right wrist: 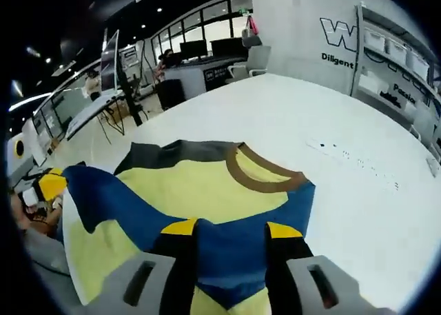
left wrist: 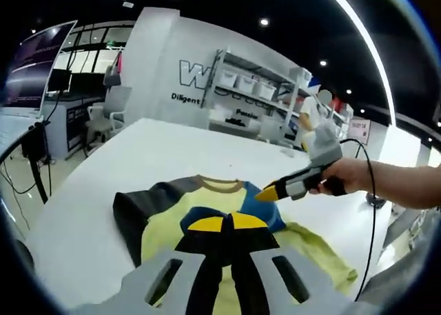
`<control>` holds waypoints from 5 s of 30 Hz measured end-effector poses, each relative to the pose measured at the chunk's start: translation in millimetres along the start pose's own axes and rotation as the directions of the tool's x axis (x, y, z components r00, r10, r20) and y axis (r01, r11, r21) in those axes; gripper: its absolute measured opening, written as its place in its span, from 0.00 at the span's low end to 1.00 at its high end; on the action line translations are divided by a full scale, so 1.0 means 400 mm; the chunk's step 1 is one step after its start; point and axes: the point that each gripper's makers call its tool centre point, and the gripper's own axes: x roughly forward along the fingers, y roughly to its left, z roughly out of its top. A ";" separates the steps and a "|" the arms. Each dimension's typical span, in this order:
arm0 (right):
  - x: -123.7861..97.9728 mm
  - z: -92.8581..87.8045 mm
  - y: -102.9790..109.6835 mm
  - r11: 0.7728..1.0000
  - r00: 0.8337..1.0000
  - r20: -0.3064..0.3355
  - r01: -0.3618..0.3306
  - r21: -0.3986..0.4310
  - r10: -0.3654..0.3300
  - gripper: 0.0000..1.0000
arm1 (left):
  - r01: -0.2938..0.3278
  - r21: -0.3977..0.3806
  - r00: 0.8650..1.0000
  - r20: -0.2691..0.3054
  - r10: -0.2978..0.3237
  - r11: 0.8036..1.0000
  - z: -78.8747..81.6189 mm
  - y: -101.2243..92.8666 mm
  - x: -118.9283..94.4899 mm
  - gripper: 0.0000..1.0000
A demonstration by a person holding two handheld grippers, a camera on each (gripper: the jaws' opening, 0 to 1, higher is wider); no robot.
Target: Fold the garment on the visible template until the final outline fits inside the template.
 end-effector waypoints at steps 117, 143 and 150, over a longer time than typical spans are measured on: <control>-0.019 -0.109 -0.331 0.955 0.958 -0.061 0.285 0.080 -0.281 0.00 | 0.202 0.453 0.868 -0.494 0.055 0.868 -0.083 0.292 0.378 0.00; -0.121 -0.056 -0.266 0.966 0.964 0.071 0.253 0.056 -0.256 0.15 | 0.205 0.509 0.921 -0.390 0.012 0.836 -0.045 0.208 0.248 0.19; -0.087 -0.066 -0.211 0.976 0.976 0.048 0.208 0.070 -0.212 0.17 | 0.314 0.489 0.891 -0.447 -0.075 0.814 -0.112 0.122 0.204 0.19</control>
